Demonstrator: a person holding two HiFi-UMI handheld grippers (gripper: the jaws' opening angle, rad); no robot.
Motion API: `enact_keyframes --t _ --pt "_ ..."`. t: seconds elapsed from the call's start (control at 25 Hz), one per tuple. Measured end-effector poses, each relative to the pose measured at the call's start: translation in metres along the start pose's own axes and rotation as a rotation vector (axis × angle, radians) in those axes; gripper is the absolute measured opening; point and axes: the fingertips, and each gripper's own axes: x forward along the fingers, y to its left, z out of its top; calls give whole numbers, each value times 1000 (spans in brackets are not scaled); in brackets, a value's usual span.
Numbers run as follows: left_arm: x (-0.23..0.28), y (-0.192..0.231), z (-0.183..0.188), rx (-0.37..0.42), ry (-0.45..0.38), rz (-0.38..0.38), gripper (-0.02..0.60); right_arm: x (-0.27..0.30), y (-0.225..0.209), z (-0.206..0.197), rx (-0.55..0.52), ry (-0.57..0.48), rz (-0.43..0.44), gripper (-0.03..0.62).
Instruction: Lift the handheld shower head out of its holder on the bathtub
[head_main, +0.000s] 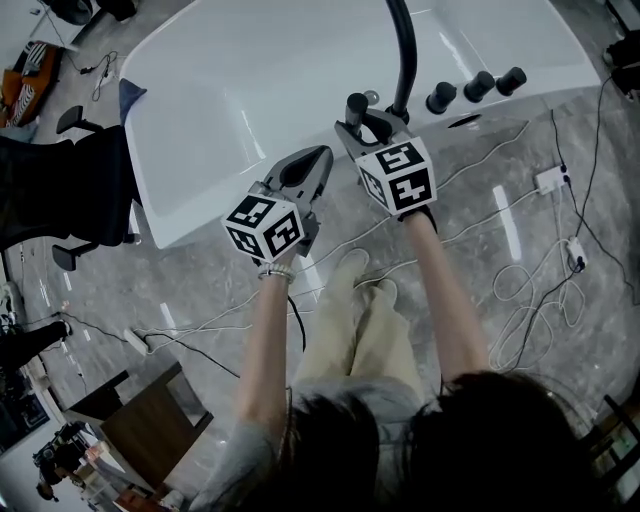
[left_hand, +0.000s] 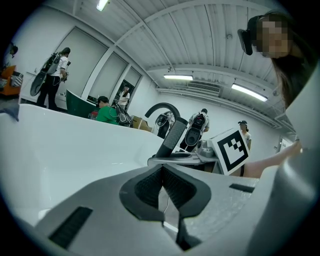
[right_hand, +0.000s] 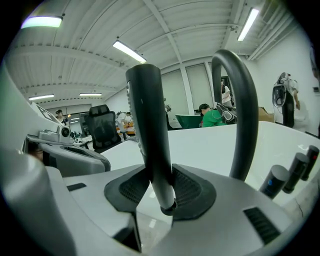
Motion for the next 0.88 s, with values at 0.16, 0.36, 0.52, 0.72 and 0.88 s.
enact_keyframes --t 0.16,0.36,0.52,0.72,0.88 --pt "-10 -13 14 0 -4 -6 5 -15 8 14 -8 2 -10 135" --pt "-21 -31 34 8 -23 -14 5 -36 17 34 -5 -5 -15 135" --pt "-27 -45 50 14 -43 -20 5 -52 22 53 -17 -16 -21 135" --pt "-39 -58 76 24 -70 -27 5 -70 32 80 -29 -36 -27 135" --pt "-46 -66 99 44 -95 -35 5 -83 38 106 -46 -60 -31 133"
